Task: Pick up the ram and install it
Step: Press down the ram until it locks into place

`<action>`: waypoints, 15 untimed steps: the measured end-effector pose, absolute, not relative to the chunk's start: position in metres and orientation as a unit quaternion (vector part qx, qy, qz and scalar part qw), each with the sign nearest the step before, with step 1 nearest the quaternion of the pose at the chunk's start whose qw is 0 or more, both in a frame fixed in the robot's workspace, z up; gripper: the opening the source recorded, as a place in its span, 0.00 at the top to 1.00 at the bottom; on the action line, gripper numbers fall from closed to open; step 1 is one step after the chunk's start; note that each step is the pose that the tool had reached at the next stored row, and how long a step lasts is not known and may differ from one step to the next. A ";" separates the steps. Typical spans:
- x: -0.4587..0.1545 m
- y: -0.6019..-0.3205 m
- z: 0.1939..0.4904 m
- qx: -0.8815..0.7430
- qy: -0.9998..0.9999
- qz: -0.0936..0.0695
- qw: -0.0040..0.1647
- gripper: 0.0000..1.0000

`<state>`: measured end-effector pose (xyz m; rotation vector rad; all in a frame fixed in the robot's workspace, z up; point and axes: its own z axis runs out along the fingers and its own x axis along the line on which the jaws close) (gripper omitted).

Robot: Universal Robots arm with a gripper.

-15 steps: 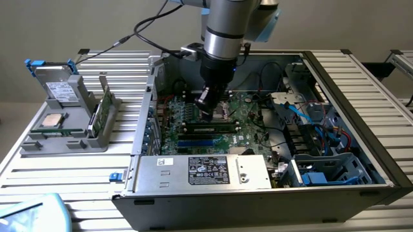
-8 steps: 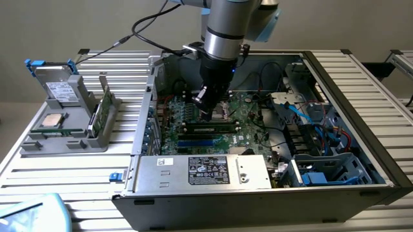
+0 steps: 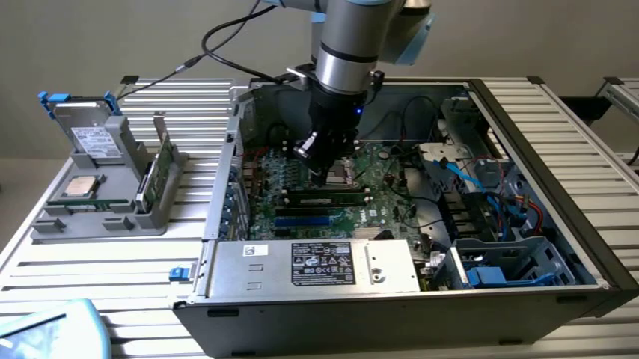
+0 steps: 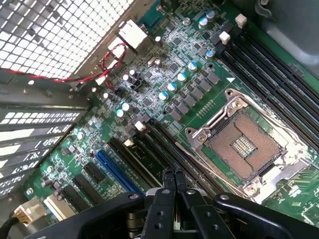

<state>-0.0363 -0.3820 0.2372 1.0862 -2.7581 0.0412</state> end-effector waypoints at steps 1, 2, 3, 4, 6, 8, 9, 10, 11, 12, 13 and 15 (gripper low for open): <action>-0.036 -0.382 0.237 0.360 -0.929 0.014 0.086 0.90; -0.036 -0.382 0.237 0.356 -0.931 0.015 0.083 0.90; -0.036 -0.382 0.237 0.352 -0.932 0.016 0.080 0.90; -0.036 -0.382 0.237 0.348 -0.934 0.017 0.077 0.90; -0.036 -0.382 0.237 0.339 -0.938 0.019 0.070 0.90; -0.036 -0.382 0.237 0.331 -0.941 0.020 0.064 0.90; -0.036 -0.382 0.237 0.326 -0.943 0.021 0.060 0.90; -0.036 -0.382 0.237 0.322 -0.945 0.022 0.057 0.90; -0.036 -0.382 0.237 0.317 -0.946 0.023 0.055 0.90; -0.036 -0.382 0.237 0.313 -0.948 0.024 0.052 0.90; -0.036 -0.382 0.237 0.308 -0.950 0.024 0.049 0.90; -0.036 -0.382 0.237 0.299 -0.953 0.026 0.044 0.90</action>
